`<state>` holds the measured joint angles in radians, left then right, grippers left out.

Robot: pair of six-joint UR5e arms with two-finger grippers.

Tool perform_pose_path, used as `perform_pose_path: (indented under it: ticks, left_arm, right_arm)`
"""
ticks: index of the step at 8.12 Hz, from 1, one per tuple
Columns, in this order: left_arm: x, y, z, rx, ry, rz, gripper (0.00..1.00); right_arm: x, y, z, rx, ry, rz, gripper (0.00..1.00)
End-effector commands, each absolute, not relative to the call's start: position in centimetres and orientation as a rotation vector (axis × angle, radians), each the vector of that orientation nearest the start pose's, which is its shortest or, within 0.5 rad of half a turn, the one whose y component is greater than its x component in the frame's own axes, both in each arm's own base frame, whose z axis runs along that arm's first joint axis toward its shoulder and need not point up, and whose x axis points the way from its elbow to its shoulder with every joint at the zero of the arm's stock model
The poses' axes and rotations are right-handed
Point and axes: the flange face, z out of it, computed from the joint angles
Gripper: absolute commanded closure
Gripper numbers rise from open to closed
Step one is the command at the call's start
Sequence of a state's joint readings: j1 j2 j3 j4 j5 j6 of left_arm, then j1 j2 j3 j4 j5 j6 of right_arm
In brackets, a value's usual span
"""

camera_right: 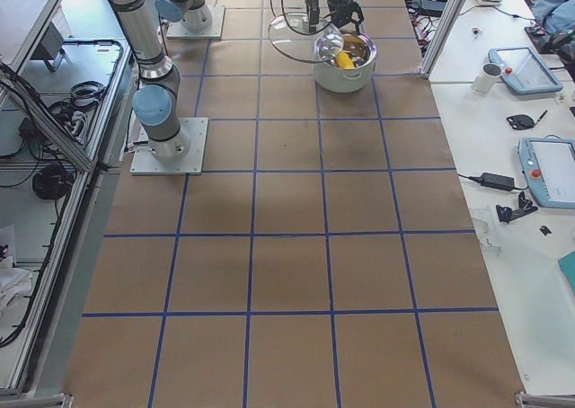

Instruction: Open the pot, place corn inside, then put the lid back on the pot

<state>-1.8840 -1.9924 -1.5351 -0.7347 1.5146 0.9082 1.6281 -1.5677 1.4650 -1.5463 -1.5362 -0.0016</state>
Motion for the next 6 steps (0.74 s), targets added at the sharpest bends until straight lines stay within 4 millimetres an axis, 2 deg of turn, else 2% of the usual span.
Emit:
perform_pose_path:
  ticks: [1, 2, 3, 4, 5, 6]
  left_arm:
    - [-29.2, -58.3, 42.0, 1.493, 2.625, -0.669, 0.0]
    - [-27.1, -57.9, 44.6, 1.399, 2.711, -0.728, 0.0]
    - [-24.6, -57.9, 46.1, 1.319, 2.786, -0.736, 0.0]
    - [-21.5, -58.8, 46.3, 1.114, 2.891, -0.719, 0.0]
    - [-19.4, -59.4, 46.1, 0.961, 2.964, -0.692, 0.0]
    - [-17.8, -59.7, 45.8, 0.786, 3.034, -0.653, 0.0]
  right_arm:
    - [16.4, -49.6, 53.7, -0.079, 3.093, -0.167, 0.86]
    - [16.6, -50.6, 53.1, -0.06, 3.079, -0.193, 0.85]
    - [16.8, -52.3, 51.6, -0.04, 3.085, -0.198, 0.86]
    - [17.6, -53.8, 50.8, 0.096, 3.068, -0.246, 0.87]
    - [20.5, -55.6, 48.8, 0.127, 3.054, -0.279, 0.88]
    - [25.9, -56.2, 46.1, 0.165, 3.038, -0.315, 0.89]
